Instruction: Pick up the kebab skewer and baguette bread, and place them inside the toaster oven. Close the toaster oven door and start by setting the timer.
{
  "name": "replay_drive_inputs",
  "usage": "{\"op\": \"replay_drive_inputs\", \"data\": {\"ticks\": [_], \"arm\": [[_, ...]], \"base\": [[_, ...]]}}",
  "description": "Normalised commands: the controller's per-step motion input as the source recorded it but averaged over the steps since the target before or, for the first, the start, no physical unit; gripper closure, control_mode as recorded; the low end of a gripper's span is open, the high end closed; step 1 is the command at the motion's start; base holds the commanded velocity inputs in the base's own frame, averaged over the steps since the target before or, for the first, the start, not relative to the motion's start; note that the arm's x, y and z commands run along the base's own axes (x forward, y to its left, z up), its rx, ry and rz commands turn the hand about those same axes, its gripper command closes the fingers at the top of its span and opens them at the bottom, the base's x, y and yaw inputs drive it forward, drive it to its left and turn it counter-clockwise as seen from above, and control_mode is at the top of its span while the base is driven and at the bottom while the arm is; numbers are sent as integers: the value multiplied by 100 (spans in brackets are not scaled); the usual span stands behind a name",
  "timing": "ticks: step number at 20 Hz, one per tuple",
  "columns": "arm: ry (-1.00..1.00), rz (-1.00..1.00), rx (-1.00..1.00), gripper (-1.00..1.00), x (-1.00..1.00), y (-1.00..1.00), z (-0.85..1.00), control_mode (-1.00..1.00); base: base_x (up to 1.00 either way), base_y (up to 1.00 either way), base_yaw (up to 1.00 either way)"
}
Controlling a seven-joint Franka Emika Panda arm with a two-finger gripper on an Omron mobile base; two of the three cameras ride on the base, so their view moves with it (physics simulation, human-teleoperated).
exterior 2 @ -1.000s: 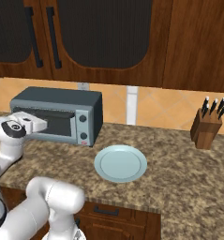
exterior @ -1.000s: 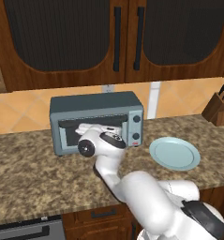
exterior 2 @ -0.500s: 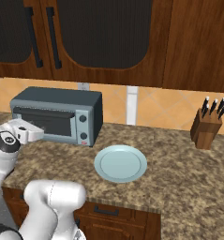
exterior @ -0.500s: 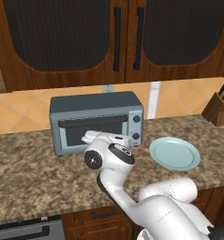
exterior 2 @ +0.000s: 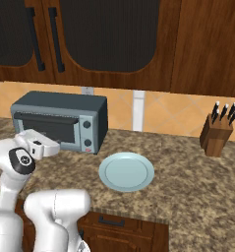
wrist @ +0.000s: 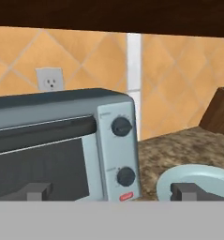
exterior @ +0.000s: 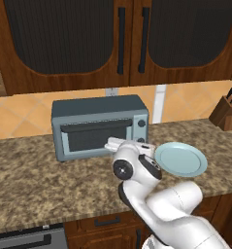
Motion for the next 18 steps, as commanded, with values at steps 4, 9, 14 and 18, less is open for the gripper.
{"op": "replay_drive_inputs", "data": {"ticks": [4,9,14,18], "arm": [[-2,5,19,-100,0,-36,-6,-100],[6,15,1,-100,-13,-35,1,-100],[20,27,-29,-100,-34,-37,6,-100],[21,34,-41,-100,-28,-52,-2,-100]], "base": [[0,0,0],[0,0,0],[0,0,0],[0,0,0]]}}
